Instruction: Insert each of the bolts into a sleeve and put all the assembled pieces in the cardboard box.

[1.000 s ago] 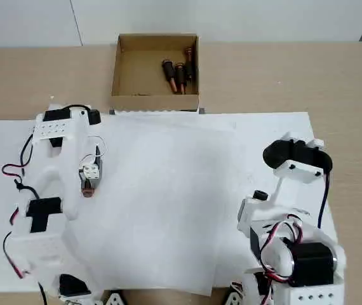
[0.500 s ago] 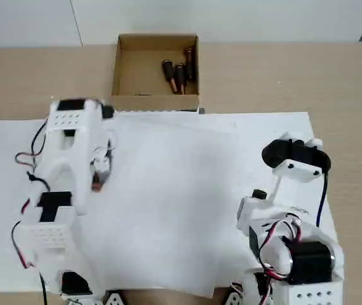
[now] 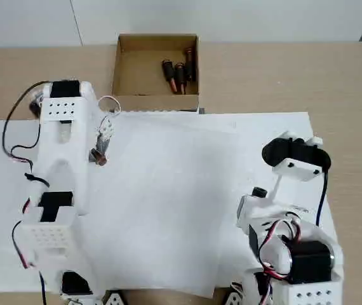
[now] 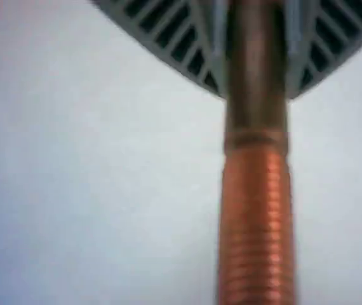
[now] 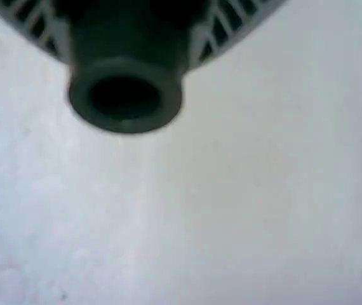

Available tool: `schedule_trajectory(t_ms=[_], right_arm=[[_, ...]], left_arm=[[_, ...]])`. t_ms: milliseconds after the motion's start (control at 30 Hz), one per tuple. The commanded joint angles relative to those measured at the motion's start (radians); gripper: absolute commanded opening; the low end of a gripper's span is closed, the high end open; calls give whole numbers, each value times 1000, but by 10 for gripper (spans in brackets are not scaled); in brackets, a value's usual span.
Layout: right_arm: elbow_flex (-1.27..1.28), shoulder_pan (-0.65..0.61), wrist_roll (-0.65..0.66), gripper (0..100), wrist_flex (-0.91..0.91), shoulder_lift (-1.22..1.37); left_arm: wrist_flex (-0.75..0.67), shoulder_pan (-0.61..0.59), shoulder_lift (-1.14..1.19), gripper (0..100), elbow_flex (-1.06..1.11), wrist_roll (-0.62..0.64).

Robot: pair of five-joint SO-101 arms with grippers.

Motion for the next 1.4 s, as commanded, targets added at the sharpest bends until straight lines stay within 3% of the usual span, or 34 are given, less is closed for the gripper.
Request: schedule_trajectory(t_ms=[0, 200, 333, 733, 833, 933, 1167, 1267, 1367], right_arm=[[-6, -1, -3, 2, -21, -7], [-6, -1, -3, 2, -21, -7], [-6, -1, -3, 2, -21, -7], [-6, -1, -3, 2, -21, -7], [-8, -1, -3, 2, -21, -7], [-8, -1, -3, 2, -21, -7], [-8, -1, -3, 2, -21, -7], [-8, -1, -3, 2, -21, -7], [-8, -1, -3, 2, -21, -7]], left_arm=[[25, -3, -6, 5, -47, 334], [3, -51, -3, 5, -47, 672], [-6, -104, -3, 5, -47, 783], [-5, -132, -3, 5, -45, 781], [0, -133, -3, 14, -45, 713], [0, -130, -3, 82, -45, 626], [2, -132, -3, 284, -45, 640], [2, -132, -5, 299, -45, 631], [3, -132, -5, 299, -45, 520]])
